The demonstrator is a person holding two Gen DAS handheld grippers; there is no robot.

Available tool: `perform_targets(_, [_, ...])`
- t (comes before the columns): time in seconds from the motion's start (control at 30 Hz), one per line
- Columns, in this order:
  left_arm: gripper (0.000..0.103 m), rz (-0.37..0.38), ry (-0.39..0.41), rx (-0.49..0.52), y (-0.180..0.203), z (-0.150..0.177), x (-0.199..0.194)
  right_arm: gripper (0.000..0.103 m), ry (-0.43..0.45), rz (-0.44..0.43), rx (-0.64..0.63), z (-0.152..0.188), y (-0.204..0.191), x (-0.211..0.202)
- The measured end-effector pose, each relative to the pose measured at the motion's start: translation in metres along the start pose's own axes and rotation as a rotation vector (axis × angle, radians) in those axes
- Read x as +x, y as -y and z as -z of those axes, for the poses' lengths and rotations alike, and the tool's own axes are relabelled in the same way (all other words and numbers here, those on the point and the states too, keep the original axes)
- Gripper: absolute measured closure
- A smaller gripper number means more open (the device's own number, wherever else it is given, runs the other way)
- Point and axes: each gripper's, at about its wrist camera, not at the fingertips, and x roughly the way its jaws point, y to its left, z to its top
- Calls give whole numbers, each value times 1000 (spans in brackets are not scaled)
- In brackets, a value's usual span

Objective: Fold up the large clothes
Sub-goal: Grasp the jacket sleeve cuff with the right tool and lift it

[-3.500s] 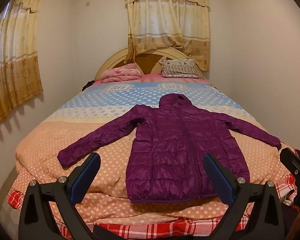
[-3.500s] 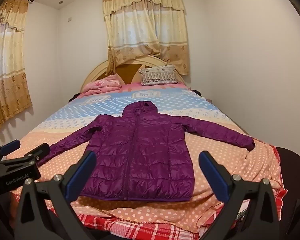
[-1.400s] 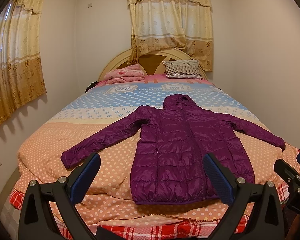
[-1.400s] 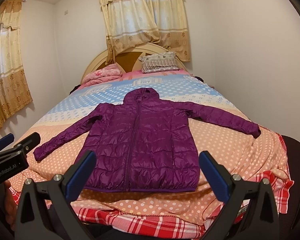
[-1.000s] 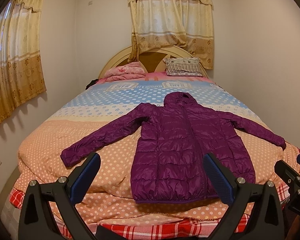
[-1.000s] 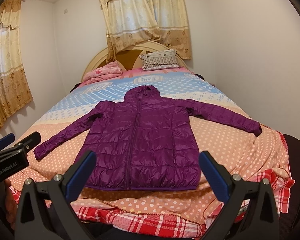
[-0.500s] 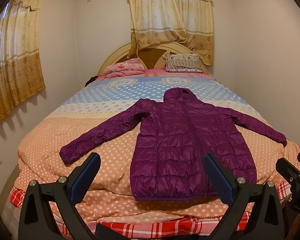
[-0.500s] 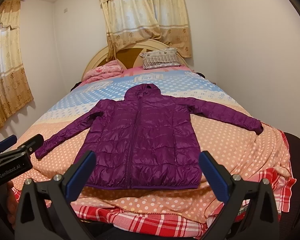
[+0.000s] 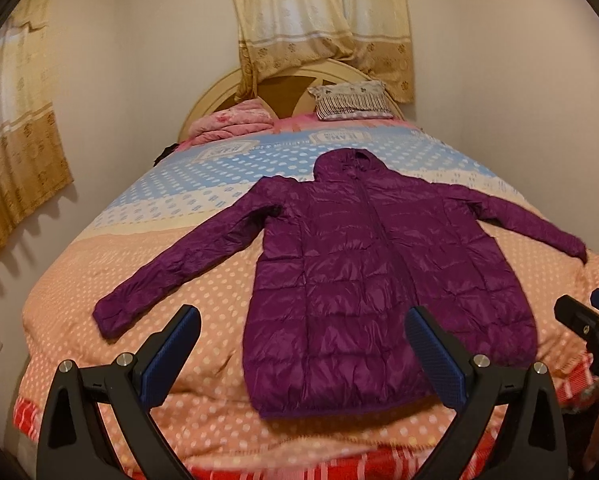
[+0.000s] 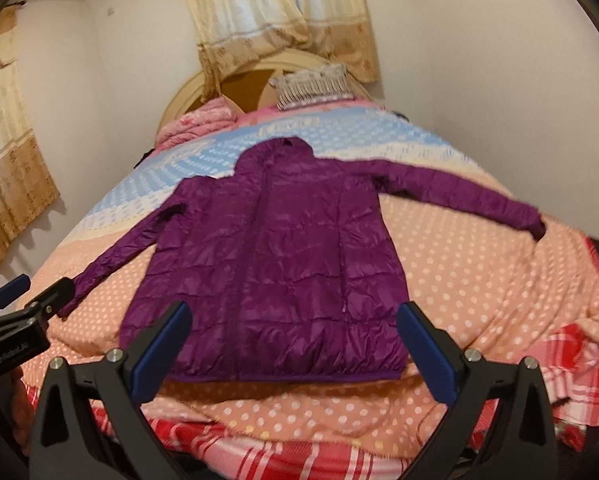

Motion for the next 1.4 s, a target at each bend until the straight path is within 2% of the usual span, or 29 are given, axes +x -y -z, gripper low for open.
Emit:
perform_targets(0.17, [1, -14, -29, 35, 14, -17, 62, 0, -31, 118, 67, -21, 58, 49])
perform_targets(0.3, [1, -6, -70, 53, 21, -34, 104, 0, -49, 267, 191, -48, 136, 81])
perform_targets(0.37, [1, -21, -56, 72, 27, -43, 124, 1, -62, 314, 241, -59, 166, 87])
perform_targets(0.43, [1, -26, -60, 82, 32, -50, 145, 7, -71, 358, 305, -72, 203, 92])
perform_targets(0.63, [1, -34, -96, 81, 43, -69, 204, 11, -82, 495, 381, -93, 267, 94])
perform_targets(0.73, [1, -47, -104, 90, 47, -76, 226, 13, -98, 525, 412, -101, 293, 103])
perform_targets(0.87, [1, -69, -113, 104, 50, -85, 253, 16, -112, 515, 451, -103, 317, 114])
perform_targets(1.0, [1, -115, -134, 118, 46, -88, 281, 30, -176, 475, 466, -101, 331, 140])
perform_targets(1.07, [1, -144, -151, 127, 44, -88, 296, 41, -199, 468, 455, -100, 335, 150])
perform_targets(1.1, [1, -151, -165, 120, 41, -88, 303, 52, -208, 467, 450, -99, 336, 153])
perform_targets(1.23, [1, -143, -190, 79, 31, -88, 311, 79, -198, 466, 401, -102, 335, 151])
perform_targets(1.4, [1, -103, -170, 62, 28, -90, 302, 88, -188, 448, 342, -113, 321, 146])
